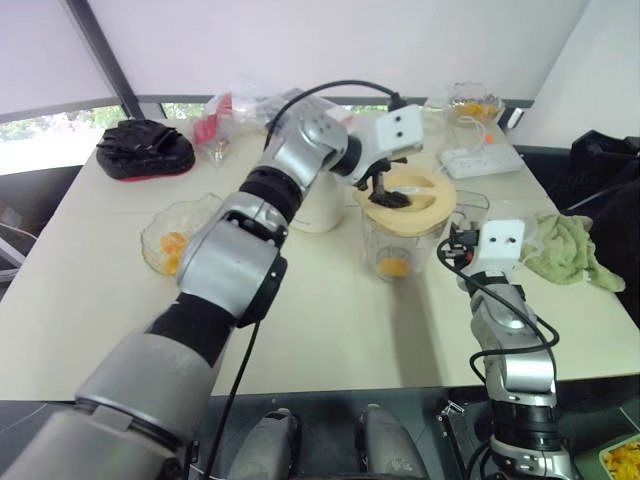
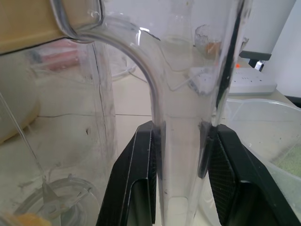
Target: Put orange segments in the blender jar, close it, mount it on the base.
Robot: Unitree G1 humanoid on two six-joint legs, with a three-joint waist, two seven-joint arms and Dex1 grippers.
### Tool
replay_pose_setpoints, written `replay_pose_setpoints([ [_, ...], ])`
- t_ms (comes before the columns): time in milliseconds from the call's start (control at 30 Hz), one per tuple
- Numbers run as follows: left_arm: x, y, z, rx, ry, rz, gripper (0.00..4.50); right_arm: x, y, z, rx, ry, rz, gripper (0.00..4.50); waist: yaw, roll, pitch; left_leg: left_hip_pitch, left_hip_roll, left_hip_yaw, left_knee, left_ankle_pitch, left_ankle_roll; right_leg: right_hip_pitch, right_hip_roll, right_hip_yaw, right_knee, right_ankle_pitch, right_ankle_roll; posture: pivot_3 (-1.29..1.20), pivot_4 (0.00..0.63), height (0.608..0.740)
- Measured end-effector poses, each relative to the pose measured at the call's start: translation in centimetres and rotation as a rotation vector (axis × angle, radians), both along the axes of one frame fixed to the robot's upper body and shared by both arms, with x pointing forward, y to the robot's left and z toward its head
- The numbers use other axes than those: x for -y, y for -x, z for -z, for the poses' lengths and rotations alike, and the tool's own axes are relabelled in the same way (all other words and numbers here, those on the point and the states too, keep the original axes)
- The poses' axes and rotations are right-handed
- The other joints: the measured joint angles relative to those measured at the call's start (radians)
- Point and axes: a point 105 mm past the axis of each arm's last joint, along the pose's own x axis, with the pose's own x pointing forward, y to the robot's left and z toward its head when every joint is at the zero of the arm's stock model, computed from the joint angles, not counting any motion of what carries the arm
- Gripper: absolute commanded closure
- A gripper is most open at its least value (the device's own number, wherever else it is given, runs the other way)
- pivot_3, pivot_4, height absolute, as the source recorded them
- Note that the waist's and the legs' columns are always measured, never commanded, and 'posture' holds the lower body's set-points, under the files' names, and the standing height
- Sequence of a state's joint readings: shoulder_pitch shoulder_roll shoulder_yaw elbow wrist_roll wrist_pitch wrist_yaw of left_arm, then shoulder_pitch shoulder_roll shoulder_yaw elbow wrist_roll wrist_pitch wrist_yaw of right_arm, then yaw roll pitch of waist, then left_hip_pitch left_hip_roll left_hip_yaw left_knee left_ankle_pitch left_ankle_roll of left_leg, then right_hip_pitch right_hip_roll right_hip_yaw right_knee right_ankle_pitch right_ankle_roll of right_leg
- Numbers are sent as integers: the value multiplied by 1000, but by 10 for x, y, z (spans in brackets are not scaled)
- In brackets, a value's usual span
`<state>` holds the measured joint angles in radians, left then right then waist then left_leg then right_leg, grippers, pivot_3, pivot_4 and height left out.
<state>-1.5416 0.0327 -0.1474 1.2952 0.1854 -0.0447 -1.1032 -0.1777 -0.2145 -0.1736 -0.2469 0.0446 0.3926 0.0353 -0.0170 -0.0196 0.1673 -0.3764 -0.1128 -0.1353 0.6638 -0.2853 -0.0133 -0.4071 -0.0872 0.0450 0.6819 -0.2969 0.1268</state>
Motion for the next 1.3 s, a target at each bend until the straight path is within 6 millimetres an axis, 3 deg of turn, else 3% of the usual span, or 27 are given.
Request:
replay_pose_setpoints([
  [67, 2, 2, -7, -72, 120, 3, 357, -1, 0, -2, 10, 2, -5, 3563, -1, 0, 0, -6, 0, 0, 0, 0, -1, -6, 0, 0, 0, 0, 0, 0, 150, 740],
  [167, 4, 4, -37, -216, 404, 11, 357, -2, 0, -4, 24, 5, -12, 3563, -5, 0, 0, -17, 0, 0, 2, 4, -8, -18, 0, 1, 3, 0, 0, 0, 150, 740],
  [267, 1, 5, -63, -308, 581, 17, 357, -3, 0, -5, 26, 7, -18, 3563, -10, 0, 0, -17, 0, 1, 1, 5, -8, -19, 0, 1, 3, 0, -1, 0, 150, 740],
  [400, -17, 1, -85, -326, 701, 13, 357, -5, 1, -3, 21, 8, -32, 3563, -21, 0, 0, -17, 0, 1, 1, 5, -8, -19, 0, 1, 4, 0, -1, 0, 150, 740],
  [500, -33, -3, -91, -253, 700, -6, 357, -5, 1, -3, 20, 7, -38, 3563, -24, 0, 0, -17, 0, 1, 0, 5, -8, -19, 0, 1, 4, 0, -1, 0, 150, 740],
  [600, -58, -11, -76, -191, 661, -57, 357, -5, 1, -2, 22, -7, -36, 3563, -27, 1, 0, -16, 0, 1, -1, 5, -8, -19, 0, 2, 4, 1, -1, 0, 150, 740],
  [733, -97, -19, -28, -126, 552, -167, 357, 0, 2, 0, 29, -65, -9, 3563, -26, 1, 0, -17, 0, 1, -1, 5, -9, -20, 0, 2, 4, 1, -1, 0, 150, 740],
  [867, -124, -7, 14, -62, 470, -244, 357, 8, 0, -1, 56, -180, 48, 3563, -25, 2, 0, -20, 0, 1, 0, 5, -9, -22, -1, 3, 3, 1, -1, 0, 150, 740],
  [1067, -136, 22, 28, -17, 449, -296, 357, 13, -8, -38, 212, -280, 73, 3563, -26, 2, 0, -20, 1, 0, 0, 5, -9, -23, -1, 4, 4, 1, -2, 0, 150, 740],
  [1300, -150, 47, 47, -46, 460, -374, 357, 9, -20, -72, 274, -260, 47, 3563, -26, 4, 1, -20, 1, 1, 0, 6, -10, -23, -1, 3, 4, 2, -2, 0, 150, 740],
])
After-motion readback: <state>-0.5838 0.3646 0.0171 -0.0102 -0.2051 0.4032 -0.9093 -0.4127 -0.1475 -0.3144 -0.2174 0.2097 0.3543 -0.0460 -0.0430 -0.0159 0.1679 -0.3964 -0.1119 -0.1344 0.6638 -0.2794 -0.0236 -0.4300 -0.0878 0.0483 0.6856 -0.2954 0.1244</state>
